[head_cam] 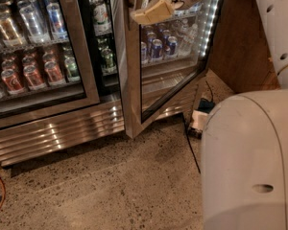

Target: Open right fridge door

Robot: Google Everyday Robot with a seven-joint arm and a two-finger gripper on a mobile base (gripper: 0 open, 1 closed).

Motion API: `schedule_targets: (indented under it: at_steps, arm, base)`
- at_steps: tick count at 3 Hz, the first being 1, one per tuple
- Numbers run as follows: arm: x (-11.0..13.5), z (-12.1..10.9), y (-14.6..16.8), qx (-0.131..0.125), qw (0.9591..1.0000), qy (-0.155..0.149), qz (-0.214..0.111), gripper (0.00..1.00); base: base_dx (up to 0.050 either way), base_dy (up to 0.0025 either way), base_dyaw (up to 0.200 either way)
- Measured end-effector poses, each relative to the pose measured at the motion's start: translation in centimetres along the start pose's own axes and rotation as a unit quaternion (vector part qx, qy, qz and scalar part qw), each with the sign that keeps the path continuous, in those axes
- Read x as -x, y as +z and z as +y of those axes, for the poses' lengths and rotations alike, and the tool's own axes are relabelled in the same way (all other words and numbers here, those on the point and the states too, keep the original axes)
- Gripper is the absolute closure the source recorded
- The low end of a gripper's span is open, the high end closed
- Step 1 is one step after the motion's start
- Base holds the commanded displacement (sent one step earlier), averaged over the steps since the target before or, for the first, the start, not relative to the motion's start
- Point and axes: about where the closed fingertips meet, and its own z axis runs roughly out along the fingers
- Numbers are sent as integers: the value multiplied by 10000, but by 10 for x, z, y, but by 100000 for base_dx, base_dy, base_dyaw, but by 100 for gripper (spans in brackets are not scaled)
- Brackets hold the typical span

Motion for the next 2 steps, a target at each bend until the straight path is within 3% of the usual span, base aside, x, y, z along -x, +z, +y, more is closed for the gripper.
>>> schedule_targets:
  at_steps: [2]
  arm:
    - [0,0,0,0,10000,0,0,77]
  base:
    - [-4297,231,-10293]
